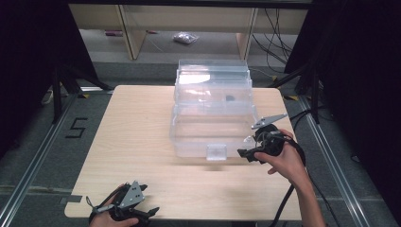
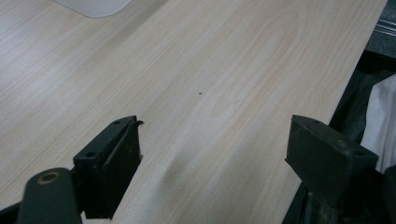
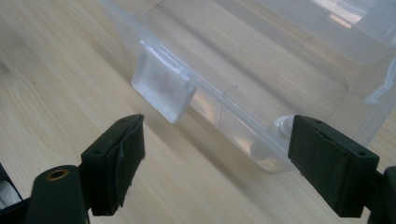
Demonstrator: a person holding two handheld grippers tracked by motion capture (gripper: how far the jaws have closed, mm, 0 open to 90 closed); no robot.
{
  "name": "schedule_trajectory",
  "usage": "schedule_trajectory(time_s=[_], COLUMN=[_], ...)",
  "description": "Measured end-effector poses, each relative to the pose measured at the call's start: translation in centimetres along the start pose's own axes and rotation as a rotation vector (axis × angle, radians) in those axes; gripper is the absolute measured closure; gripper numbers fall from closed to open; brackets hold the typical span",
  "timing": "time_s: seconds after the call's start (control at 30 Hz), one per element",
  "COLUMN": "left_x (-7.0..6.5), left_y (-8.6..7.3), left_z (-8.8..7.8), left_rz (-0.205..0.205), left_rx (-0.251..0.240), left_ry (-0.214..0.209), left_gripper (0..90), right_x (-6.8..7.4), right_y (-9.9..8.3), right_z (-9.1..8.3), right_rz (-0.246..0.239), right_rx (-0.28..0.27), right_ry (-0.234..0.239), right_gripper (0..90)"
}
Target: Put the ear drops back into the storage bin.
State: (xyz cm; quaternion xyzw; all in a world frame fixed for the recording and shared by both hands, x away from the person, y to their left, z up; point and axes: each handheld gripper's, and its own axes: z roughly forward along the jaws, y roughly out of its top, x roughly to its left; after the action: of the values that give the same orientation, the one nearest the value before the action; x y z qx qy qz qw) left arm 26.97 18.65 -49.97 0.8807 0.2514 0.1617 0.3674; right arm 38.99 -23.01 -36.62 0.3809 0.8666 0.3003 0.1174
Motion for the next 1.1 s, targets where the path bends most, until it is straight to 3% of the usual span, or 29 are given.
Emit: schedule_trajectory(time_s=[0.07, 0.13, 0.27, 0.33, 0.47, 0.5, 0.57, 0.6, 0.63, 0.77, 0.8, 0.9, 0.93, 0.97, 1.1], left_x=[-0.1, 0.1, 0.1, -0.1, 0.2, 0.1, 0.0, 0.1, 0.1, 0.1, 0.1, 0.1, 0.2, 0.2, 0.1], left_y=[-0.1, 0.0, 0.0, -0.1, 0.0, -0.1, 0.0, 0.0, 0.0, 0.0, 0.0, -0.1, 0.0, 0.0, 0.0], left_z=[0.0, 0.0, 0.0, 0.0, -0.1, 0.0, 0.0, 0.0, 0.0, 0.0, 0.0, 0.0, 0.0, 0.0, 0.0], left_rz=[-0.021, 0.008, 0.004, -0.017, 0.008, 0.002, -0.004, -0.003, -0.002, -0.007, 0.004, -0.013, 0.003, 0.004, -0.004], left_rx=[0.001, 0.009, 0.007, 0.004, 0.010, 0.006, -0.003, -0.004, -0.003, 0.002, 0.003, 0.004, 0.002, 0.005, -0.006], left_ry=[-0.001, 0.006, 0.007, 0.006, 0.009, 0.008, 0.007, 0.004, 0.009, 0.008, 0.008, 0.009, 0.006, 0.008, 0.007], left_gripper=[17.2, 17.2, 17.0, 16.8, 16.7, 16.7, 16.7, 16.6, 16.6, 16.5, 16.6, 16.5, 16.5, 16.5, 16.5], right_x=[0.3, 0.4, 0.9, 1.0, 1.2, 1.4, 1.3, 1.5, 1.5, 2.1, 2.0, 2.3, 2.5, 2.4, 2.6], right_y=[-0.4, -0.7, -1.6, -1.8, -2.4, -2.6, -2.7, -2.9, -3.0, -3.5, -3.6, -4.1, -4.4, -4.6, -5.1], right_z=[0.0, -0.1, -0.1, 0.0, 0.0, 0.1, 0.0, 0.0, 0.0, -0.2, -0.3, -0.4, -0.3, -0.4, -0.5], right_rz=[-0.001, -0.008, -0.012, -0.008, -0.011, 0.006, -0.014, 0.015, -0.004, 0.029, 0.013, 0.020, 0.027, 0.011, 0.035], right_rx=[-0.012, -0.028, -0.078, -0.064, -0.061, -0.076, -0.073, -0.073, -0.078, -0.090, -0.087, -0.097, -0.110, -0.106, -0.083], right_ry=[0.000, 0.002, 0.003, 0.007, 0.010, 0.002, 0.000, 0.006, 0.004, 0.001, -0.002, -0.014, -0.011, -0.015, -0.006], right_gripper=[19.5, 19.4, 19.4, 19.4, 19.1, 19.0, 18.7, 18.5, 18.3, 18.0, 17.9, 17.3, 17.3, 17.3, 17.3])
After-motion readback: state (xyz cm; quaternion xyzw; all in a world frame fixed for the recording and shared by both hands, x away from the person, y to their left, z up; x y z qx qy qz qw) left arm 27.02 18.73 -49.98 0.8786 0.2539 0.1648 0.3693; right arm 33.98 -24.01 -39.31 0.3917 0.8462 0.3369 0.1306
